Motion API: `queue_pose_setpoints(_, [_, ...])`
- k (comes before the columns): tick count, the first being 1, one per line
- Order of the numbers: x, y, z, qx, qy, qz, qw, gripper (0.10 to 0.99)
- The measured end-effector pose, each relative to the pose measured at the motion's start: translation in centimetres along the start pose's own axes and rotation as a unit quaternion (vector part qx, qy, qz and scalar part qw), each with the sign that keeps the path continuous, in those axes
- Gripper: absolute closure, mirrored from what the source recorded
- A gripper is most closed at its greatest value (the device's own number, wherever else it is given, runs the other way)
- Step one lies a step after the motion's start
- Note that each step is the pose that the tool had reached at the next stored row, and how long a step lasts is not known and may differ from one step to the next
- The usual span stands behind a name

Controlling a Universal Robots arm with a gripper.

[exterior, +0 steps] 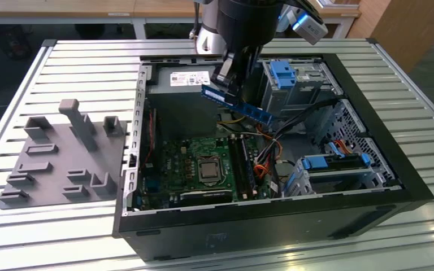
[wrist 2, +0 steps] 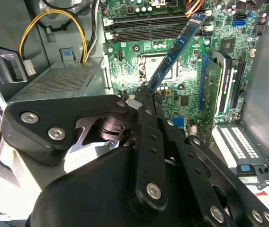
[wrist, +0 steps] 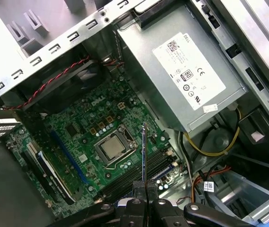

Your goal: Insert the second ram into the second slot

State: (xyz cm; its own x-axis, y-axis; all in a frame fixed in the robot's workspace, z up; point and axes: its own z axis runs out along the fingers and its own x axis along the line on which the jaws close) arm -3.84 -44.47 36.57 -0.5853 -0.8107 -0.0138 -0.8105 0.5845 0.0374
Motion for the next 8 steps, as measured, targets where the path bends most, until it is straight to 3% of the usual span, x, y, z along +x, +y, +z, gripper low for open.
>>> queue_pose_setpoints(8, [0.0, 0.0, 0.01, -0.0001, -0.0005, 0.008, 1.0, 0.965])
